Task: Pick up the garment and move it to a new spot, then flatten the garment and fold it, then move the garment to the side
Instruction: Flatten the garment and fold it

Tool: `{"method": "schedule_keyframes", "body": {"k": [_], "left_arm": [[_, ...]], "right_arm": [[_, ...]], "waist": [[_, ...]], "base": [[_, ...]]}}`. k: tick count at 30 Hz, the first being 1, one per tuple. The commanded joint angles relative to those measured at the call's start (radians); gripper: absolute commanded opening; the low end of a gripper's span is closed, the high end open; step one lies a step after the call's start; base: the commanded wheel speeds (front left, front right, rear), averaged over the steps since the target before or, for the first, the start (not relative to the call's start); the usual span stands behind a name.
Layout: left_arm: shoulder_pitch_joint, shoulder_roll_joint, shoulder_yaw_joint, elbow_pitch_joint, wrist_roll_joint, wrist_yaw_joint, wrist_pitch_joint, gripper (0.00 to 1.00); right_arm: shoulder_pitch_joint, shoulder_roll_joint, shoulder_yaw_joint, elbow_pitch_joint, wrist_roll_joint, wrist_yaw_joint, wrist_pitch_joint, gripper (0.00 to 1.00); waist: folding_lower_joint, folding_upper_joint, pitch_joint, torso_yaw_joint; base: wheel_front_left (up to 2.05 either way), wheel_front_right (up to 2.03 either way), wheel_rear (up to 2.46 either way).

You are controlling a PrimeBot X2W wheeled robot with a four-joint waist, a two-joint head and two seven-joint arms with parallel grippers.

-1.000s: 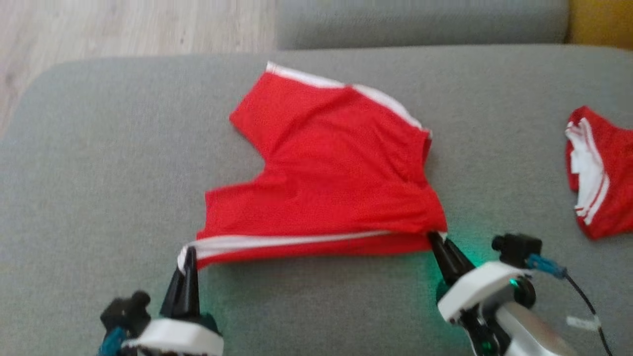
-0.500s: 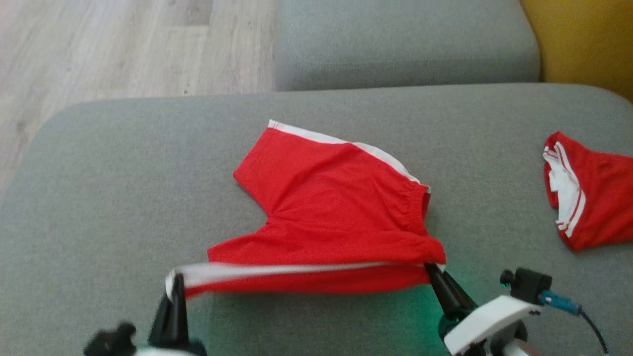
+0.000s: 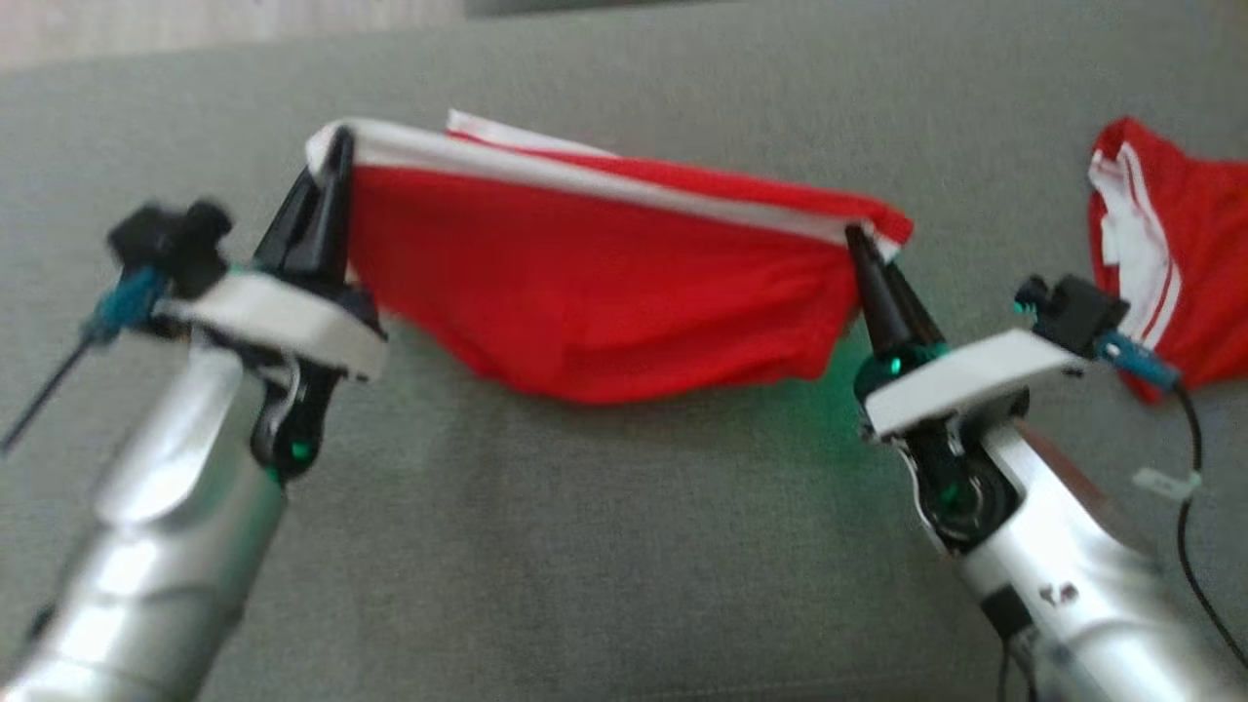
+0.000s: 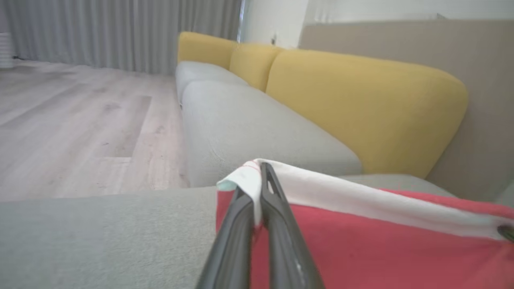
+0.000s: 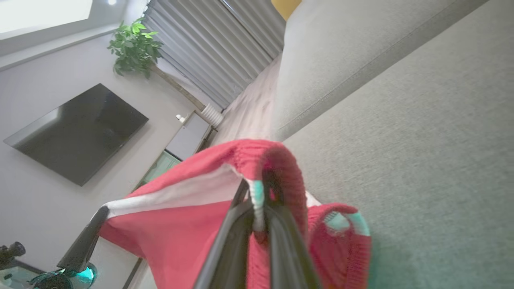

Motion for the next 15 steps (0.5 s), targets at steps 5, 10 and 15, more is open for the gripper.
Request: {"method": "schedule_keyframes", "body": {"k": [5, 10, 15], "left_arm": [[-0.158, 0.079, -0.089, 0.062, -0.072, 0.002, 0.016, 0.00], [-0.245, 0.117, -0.181, 0.113, -0.145, 0.002, -0.004, 0.00], [-0.296, 0.146, -0.275, 0.146, -0.210, 0.002, -0.017, 0.00]], "right_arm": [[-0.106, 0.074, 0.029, 0.058, -0.072, -0.001, -0.031, 0.00], [-0.162, 0.120, 0.049, 0.101, -0.083, -0.001, -0.041, 0.00], [-0.179, 0.140, 0.062, 0.125, -0.075, -0.001, -0.048, 0.00]], "waist": [[-0.0005, 0.0000, 0.122, -0.070], [-0.0005, 0.0000, 0.166, -0.102], [-0.0005, 0.0000, 0.179, -0.123]], "base": [[0.00, 0.00, 0.00], [0.00, 0.00, 0.00], [0.00, 0.00, 0.00]]}}
